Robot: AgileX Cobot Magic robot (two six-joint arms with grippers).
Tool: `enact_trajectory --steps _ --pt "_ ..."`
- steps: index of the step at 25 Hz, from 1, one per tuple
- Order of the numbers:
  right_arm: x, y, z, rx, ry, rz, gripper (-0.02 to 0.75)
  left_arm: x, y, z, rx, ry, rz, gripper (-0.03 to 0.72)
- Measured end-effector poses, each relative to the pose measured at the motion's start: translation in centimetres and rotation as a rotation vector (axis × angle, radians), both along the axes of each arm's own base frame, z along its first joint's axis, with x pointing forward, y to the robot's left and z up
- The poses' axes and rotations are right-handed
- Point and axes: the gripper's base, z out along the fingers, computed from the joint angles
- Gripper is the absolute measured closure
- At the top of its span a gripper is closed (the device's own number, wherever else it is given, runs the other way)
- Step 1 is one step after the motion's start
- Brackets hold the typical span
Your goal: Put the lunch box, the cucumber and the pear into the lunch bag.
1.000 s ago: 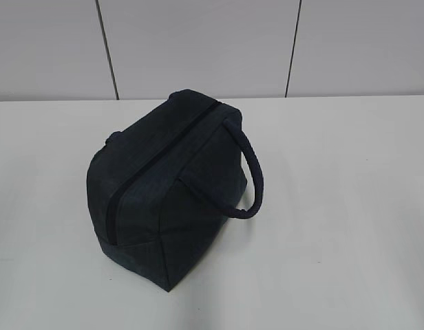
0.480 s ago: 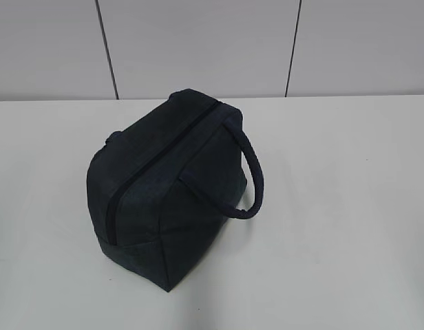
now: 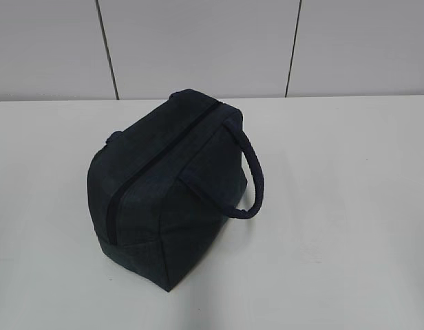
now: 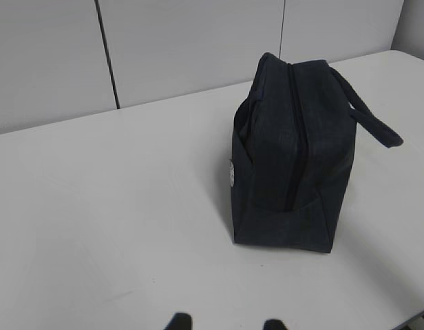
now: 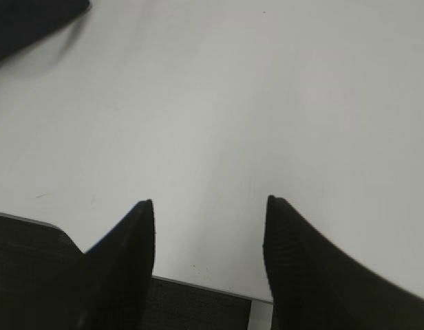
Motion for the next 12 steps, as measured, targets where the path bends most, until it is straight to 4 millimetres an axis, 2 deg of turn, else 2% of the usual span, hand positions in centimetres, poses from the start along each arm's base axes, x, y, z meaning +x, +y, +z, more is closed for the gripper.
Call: enact_trajectory --steps 7,12 --pt "0.0 0.0 0.0 0.000 -0.001 -0.002 0.332 0.0 0.0 0.0 0.000 -0.001 0.014 0.483" --pt "-1.2 -0.2 -0.1 0.012 -0.081 -0.066 0.332 0.0 -0.2 0.0 -0.001 -0.002 0.168 0.482"
